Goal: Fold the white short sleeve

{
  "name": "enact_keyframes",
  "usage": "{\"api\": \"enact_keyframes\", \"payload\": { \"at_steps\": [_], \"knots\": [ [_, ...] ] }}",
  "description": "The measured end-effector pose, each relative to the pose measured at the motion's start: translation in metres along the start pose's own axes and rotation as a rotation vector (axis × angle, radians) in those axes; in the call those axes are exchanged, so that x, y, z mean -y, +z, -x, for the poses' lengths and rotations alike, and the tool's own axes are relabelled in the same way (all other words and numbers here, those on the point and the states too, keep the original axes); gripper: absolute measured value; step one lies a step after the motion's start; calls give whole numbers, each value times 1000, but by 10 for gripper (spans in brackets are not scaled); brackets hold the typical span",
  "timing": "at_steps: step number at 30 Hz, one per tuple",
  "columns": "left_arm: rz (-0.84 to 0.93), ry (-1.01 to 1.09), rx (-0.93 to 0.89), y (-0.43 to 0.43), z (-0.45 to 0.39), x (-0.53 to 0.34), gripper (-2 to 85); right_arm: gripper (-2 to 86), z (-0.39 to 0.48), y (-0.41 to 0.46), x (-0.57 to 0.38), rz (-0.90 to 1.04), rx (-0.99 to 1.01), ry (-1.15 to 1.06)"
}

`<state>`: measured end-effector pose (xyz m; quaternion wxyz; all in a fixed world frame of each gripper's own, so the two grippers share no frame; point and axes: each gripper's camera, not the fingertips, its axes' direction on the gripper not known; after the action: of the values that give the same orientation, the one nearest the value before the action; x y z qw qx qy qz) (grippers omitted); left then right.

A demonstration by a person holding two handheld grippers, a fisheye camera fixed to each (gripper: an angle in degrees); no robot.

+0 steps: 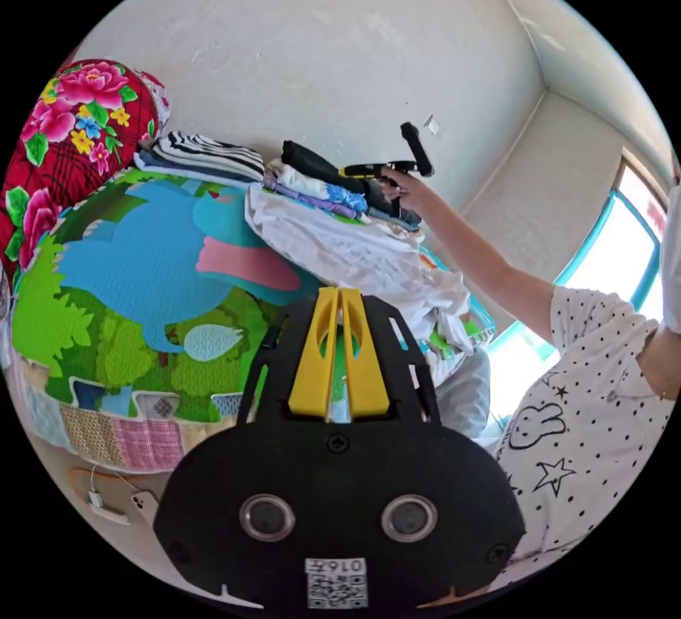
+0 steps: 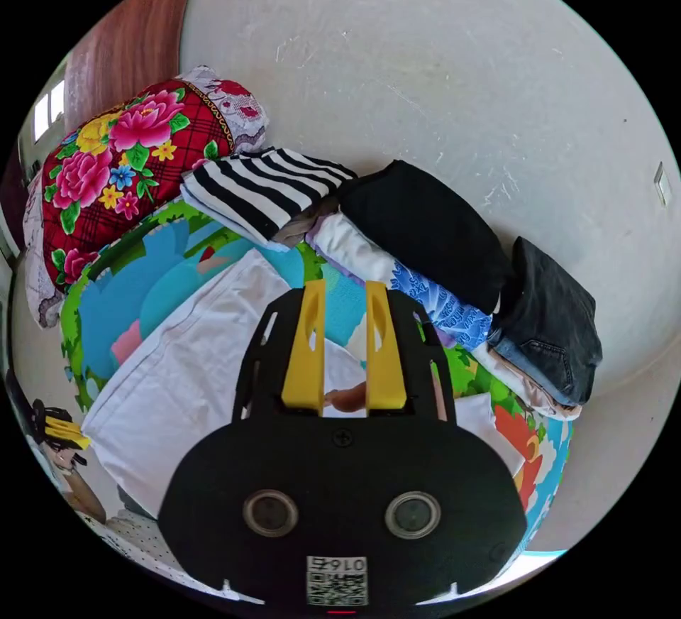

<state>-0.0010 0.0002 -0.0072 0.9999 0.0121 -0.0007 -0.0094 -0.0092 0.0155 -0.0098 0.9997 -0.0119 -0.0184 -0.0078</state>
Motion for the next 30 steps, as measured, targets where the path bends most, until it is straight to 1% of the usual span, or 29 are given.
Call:
{"api": "enact_keyframes", "payload": {
  "at_steps": [2,3,4,6,7,9,11,13,15,18,20,21,23,25,28,30],
  "knots": [
    [-34,-86,72,-6,11,-3,-9,82,22,-13,-26,40,76,-51],
    [-48,-228,167,-10,25,-7,-8,86,38,-23,-48,48,132,-90],
    [-42,-310,236,-13,33,-12,-7,89,47,-29,-60,46,157,-110],
    [12,-286,251,-10,34,-18,-3,96,80,-59,-116,22,219,-180],
    [50,-266,225,-5,32,-20,1,97,87,-67,-131,12,224,-197],
    [115,-217,169,7,26,-22,29,100,110,-104,-195,-60,197,-230],
    [189,-174,149,23,17,-24,52,100,120,-133,-245,-141,160,-201],
    [275,-149,196,45,5,-27,76,98,128,-159,-292,-209,152,-172],
    [243,-127,242,49,-7,-28,82,95,138,-187,-351,-278,164,-118],
    [250,-119,292,57,-19,-28,72,94,153,-210,-416,-311,186,-61],
    [238,-128,371,57,-29,-27,64,94,162,-220,-454,-336,180,-23],
    [223,-100,410,58,-38,-26,68,94,166,-225,-477,-353,182,5],
    [229,-40,399,62,-51,-24,71,95,171,-232,-504,-356,201,14],
    [252,-10,336,73,-62,-22,73,95,175,-237,-527,-340,212,5],
    [283,-5,339,89,-74,-24,72,95,176,-247,-564,-331,148,52],
    [308,4,365,99,-80,-28,68,99,167,-255,-596,-321,51,168]
  ]
}}
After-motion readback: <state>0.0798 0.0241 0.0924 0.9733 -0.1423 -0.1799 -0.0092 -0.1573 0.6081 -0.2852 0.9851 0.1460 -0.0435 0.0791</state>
